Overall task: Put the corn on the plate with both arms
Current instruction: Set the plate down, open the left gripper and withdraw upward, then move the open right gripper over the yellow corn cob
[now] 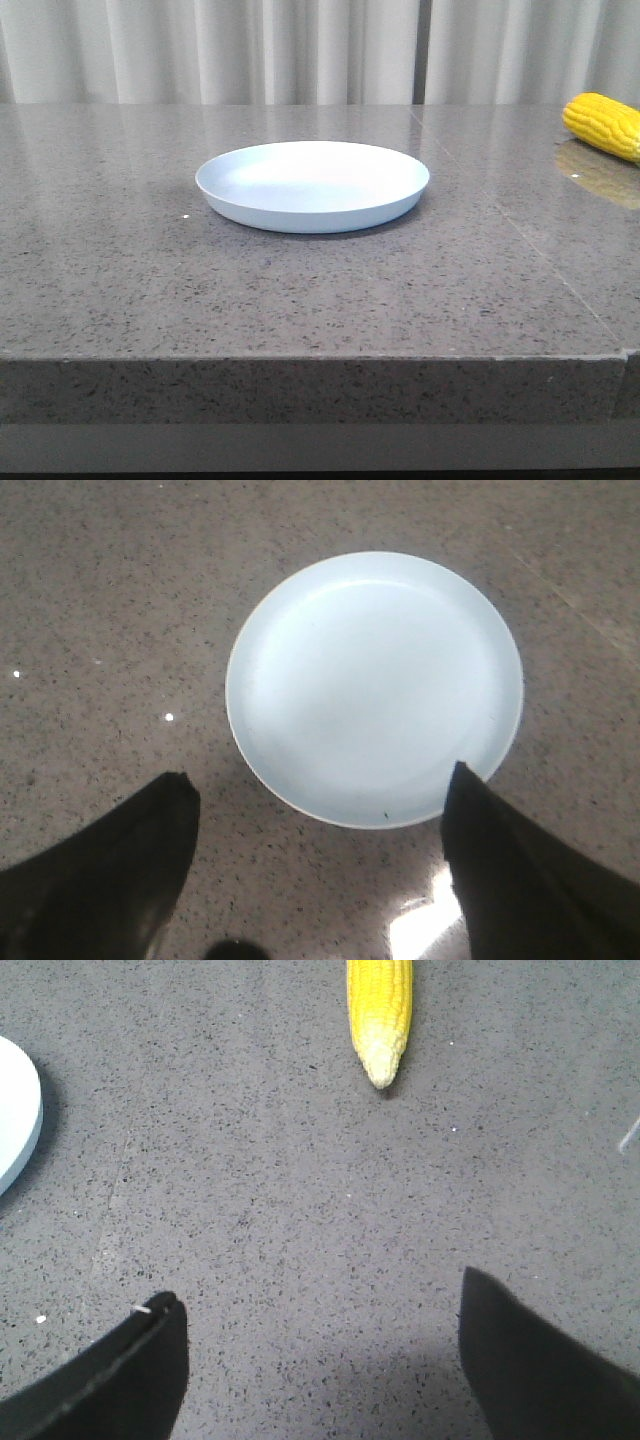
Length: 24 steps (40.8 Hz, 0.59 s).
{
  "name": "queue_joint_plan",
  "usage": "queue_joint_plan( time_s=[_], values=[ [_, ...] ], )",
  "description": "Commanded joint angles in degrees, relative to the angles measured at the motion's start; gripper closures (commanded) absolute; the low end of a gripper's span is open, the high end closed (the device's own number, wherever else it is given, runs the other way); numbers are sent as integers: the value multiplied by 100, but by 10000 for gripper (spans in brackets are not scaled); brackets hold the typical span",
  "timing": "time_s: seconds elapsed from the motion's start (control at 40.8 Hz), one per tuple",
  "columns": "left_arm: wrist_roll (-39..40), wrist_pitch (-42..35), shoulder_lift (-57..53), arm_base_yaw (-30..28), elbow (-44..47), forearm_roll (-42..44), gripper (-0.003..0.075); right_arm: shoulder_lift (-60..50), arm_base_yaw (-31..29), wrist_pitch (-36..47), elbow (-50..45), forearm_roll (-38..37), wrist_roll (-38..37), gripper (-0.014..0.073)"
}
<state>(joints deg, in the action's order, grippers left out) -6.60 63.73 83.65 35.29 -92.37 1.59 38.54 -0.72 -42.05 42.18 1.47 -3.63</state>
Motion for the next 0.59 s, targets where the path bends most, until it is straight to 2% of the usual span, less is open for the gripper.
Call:
queue_joint_plan(
  time_s=[0.0,0.171,0.563],
  values=[
    [163,-296,-654,159,221,103,282,28,-38,364,183,-82,68,11],
    [286,-450,-1481,183,1101,114,336,28,-38,364,183,-82,68,11],
    [660,-654,-3343,183,2839,180,335,28,-38,364,183,-82,68,11]
  ],
)
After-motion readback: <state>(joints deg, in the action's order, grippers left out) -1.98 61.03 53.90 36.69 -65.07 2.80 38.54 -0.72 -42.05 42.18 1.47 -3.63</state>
